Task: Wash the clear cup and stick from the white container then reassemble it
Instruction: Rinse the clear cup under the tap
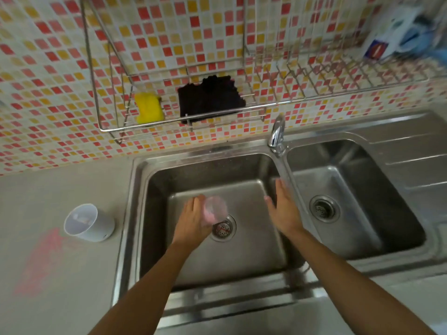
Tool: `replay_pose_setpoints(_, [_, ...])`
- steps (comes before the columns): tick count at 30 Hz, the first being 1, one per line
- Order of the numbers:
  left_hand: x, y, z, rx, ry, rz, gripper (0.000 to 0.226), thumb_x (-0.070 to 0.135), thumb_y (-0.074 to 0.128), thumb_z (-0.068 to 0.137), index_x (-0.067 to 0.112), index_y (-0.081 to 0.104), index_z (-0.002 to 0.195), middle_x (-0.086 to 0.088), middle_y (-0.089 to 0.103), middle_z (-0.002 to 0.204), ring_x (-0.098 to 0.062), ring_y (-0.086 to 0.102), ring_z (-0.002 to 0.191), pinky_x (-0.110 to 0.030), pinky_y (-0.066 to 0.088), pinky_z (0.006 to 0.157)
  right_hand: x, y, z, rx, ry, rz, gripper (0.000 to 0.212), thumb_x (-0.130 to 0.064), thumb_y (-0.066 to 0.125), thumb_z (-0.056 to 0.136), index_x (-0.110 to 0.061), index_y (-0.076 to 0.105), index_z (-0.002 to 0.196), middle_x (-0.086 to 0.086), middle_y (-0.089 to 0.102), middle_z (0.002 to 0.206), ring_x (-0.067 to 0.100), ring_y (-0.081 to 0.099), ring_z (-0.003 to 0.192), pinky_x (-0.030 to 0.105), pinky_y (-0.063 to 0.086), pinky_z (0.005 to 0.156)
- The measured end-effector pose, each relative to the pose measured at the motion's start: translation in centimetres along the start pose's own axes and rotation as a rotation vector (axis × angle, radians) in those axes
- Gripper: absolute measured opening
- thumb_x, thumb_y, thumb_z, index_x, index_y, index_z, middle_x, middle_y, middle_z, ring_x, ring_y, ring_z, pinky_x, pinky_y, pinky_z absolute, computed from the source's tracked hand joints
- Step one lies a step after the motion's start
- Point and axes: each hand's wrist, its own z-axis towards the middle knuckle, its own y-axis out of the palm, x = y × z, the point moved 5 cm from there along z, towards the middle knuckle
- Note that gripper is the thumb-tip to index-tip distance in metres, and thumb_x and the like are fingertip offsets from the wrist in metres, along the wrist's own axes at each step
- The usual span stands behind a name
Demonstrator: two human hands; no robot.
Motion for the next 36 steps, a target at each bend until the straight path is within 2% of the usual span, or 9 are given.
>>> replay_pose_setpoints(5, [4.8, -0.8, 5.3, 0.088, 0.023, -0.240, 0.070, 0.019, 0.085, 0.061, 0.008, 0.051, 0.122, 0.001, 0.048, 0.111, -0.016, 0.046, 0.100, -0.026, 0.039, 0.085, -2.2, -5.4, 8.3, 0.114, 0.025, 0.153, 0.065, -0.028, 0.044, 0.100, -0.013, 0.009, 0.153, 0.005, 0.010, 0.160, 0.022, 0.025, 0.141, 0.038, 0.024, 0.113])
replay_pose_setpoints(8, [7.0, -0.6, 8.3, 0.062, -0.016, -0.330, 0.072, 0.017, 0.085, 0.058, 0.021, 0.051, 0.121, 0.009, 0.053, 0.112, -0.013, 0.048, 0.104, -0.024, 0.036, 0.085, -2.8, -5.7, 11.1, 0.075, -0.031, 0.092, 0.049, -0.024, 0.041, 0.100, -0.014, 0.030, 0.147, 0.014, 0.035, 0.151, 0.035, 0.046, 0.127, 0.043, 0.039, 0.104])
replay_pose_setpoints(12, [9.1, 0.2, 9.9, 0.017, 0.009, -0.595, 0.072, 0.015, 0.077, 0.054, 0.029, 0.050, 0.120, 0.005, 0.058, 0.124, -0.015, 0.055, 0.116, -0.043, 0.050, 0.093, -2.1, -5.9, 11.4, 0.102, -0.036, 0.012, 0.048, -0.011, 0.043, 0.098, -0.027, 0.036, 0.143, 0.015, 0.056, 0.130, 0.038, 0.062, 0.104, 0.044, 0.051, 0.087])
replay_pose_setpoints(15, [10.7, 0.0, 10.5, 0.032, 0.085, -0.635, 0.075, 0.001, 0.073, 0.055, 0.034, 0.053, 0.119, 0.003, 0.060, 0.121, -0.024, 0.058, 0.115, -0.047, 0.050, 0.092, -1.7, -6.9, 11.0, 0.206, -0.031, 0.098, 0.040, -0.021, 0.045, 0.099, -0.037, 0.040, 0.135, 0.010, 0.062, 0.122, 0.032, 0.063, 0.096, 0.039, 0.050, 0.082])
replay_pose_setpoints(19, [11.3, 0.7, 11.5, -0.054, 0.099, -0.727, 0.074, -0.002, 0.078, 0.059, 0.025, 0.055, 0.124, -0.004, 0.057, 0.126, -0.033, 0.053, 0.120, -0.056, 0.050, 0.092, -0.4, -7.1, 12.8, 0.211, 0.014, -0.006, 0.039, -0.022, 0.052, 0.096, -0.030, 0.049, 0.134, 0.017, 0.070, 0.094, 0.035, 0.066, 0.081, 0.035, 0.052, 0.071])
replay_pose_setpoints(22, [12.3, -0.1, 11.4, -0.073, 0.053, -0.833, 0.078, -0.020, 0.074, 0.061, 0.037, 0.060, 0.113, -0.008, 0.056, 0.123, -0.014, 0.058, 0.117, -0.030, 0.058, 0.080, -0.7, -6.0, 14.0, 0.041, -0.047, -0.115, 0.029, -0.026, 0.051, 0.097, -0.030, 0.059, 0.124, 0.015, 0.070, 0.097, 0.034, 0.067, 0.086, 0.033, 0.052, 0.079])
replay_pose_setpoints(25, [13.5, -0.5, 11.1, -0.076, 0.033, -0.834, 0.074, -0.023, 0.074, 0.063, 0.033, 0.053, 0.107, -0.001, 0.057, 0.117, 0.013, 0.057, 0.104, -0.005, 0.049, 0.070, -1.5, -4.9, 14.7, -0.148, -0.132, -0.211, 0.024, -0.016, 0.057, 0.092, -0.025, 0.068, 0.111, 0.009, 0.067, 0.109, 0.028, 0.064, 0.094, 0.031, 0.050, 0.085])
replay_pose_setpoints(31, [12.4, 0.5, 10.6, -0.125, -0.059, -0.689, 0.077, 0.017, 0.090, 0.061, 0.051, 0.041, 0.110, 0.020, 0.059, 0.113, 0.008, 0.058, 0.103, -0.001, 0.043, 0.077, -1.4, -4.4, 15.8, -0.222, -0.081, -0.261, 0.017, -0.012, 0.055, 0.092, -0.013, 0.070, 0.100, 0.013, 0.068, 0.103, 0.027, 0.065, 0.089, 0.035, 0.052, 0.087])
replay_pose_setpoints(36, [12.7, 1.0, 10.9, -0.072, -0.089, -0.738, 0.078, 0.006, 0.089, 0.061, 0.035, 0.044, 0.118, 0.016, 0.060, 0.110, 0.015, 0.057, 0.099, -0.002, 0.045, 0.074, -1.5, -4.7, 15.9, -0.210, -0.105, -0.249, 0.017, -0.010, 0.054, 0.092, -0.011, 0.071, 0.092, 0.010, 0.068, 0.096, 0.025, 0.062, 0.086, 0.031, 0.049, 0.080])
